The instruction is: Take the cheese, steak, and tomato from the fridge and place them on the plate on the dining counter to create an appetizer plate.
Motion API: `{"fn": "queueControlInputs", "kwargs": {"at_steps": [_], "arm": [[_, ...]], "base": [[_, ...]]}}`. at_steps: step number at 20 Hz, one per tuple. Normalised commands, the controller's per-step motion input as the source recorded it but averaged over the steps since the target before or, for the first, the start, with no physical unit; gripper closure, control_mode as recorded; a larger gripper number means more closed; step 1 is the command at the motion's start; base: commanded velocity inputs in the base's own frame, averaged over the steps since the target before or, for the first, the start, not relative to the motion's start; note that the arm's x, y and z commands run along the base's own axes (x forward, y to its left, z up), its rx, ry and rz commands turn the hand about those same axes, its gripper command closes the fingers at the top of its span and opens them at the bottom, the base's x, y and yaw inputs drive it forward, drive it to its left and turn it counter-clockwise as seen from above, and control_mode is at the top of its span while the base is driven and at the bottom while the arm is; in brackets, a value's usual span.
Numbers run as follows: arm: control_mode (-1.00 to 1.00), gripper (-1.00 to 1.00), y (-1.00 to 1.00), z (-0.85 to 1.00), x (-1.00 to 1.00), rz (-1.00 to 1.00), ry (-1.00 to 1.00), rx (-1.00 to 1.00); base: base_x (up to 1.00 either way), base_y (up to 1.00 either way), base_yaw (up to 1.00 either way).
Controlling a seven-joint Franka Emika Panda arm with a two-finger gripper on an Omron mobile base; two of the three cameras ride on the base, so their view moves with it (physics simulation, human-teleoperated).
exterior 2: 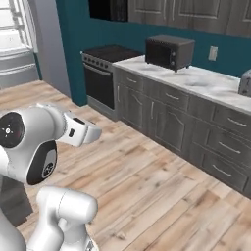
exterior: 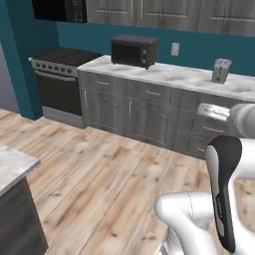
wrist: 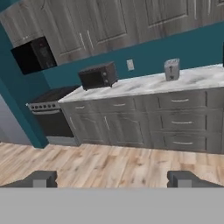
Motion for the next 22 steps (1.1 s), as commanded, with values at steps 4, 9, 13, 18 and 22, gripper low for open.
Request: {"fn": "queueControlInputs", "kwargs": {"at_steps": [4,9,13,18,22], "arm": [[1.0,-1.0,0.0,0.0,0.0,0.0,0.0,0.0],[1.0,-1.0,0.0,0.0,0.0,0.0,0.0,0.0],[1.0,-1.0,0.0,0.0,0.0,0.0,0.0,0.0],[1.0,-1.0,0.0,0.0,0.0,0.0,0.0,0.0],[1.0,-1.0,0.0,0.0,0.0,0.0,0.0,0.0]], "base": [[1.0,-0.2,0.4],[1.0,-0.03,0.54],[1.0,-0.05,0.58],[1.0,-0.04,0.54],[1.0,-0.55,0.35]]}}
